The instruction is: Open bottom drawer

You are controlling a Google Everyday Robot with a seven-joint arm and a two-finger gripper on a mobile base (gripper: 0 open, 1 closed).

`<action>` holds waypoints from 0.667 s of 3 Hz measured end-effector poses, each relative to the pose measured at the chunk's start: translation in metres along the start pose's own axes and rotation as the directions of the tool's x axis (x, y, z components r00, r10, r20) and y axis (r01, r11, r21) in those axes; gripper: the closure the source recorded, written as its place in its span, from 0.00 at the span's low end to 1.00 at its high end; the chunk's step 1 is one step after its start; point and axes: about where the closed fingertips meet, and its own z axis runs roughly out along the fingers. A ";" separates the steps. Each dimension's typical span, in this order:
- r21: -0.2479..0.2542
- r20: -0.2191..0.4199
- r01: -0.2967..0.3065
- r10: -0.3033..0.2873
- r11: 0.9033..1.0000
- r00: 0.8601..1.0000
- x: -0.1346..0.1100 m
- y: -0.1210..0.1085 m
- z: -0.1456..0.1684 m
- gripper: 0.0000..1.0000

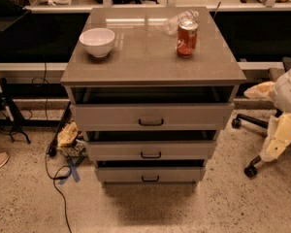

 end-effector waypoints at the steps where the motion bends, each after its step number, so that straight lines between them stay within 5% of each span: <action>1: -0.032 0.025 0.000 0.001 1.000 1.000 0.005 -0.003 0.016 0.00; 2: -0.042 0.034 0.008 -0.007 0.999 0.999 0.006 -0.004 0.020 0.00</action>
Offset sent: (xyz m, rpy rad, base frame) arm 0.0043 0.0016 -0.0183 0.0318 0.0264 0.0147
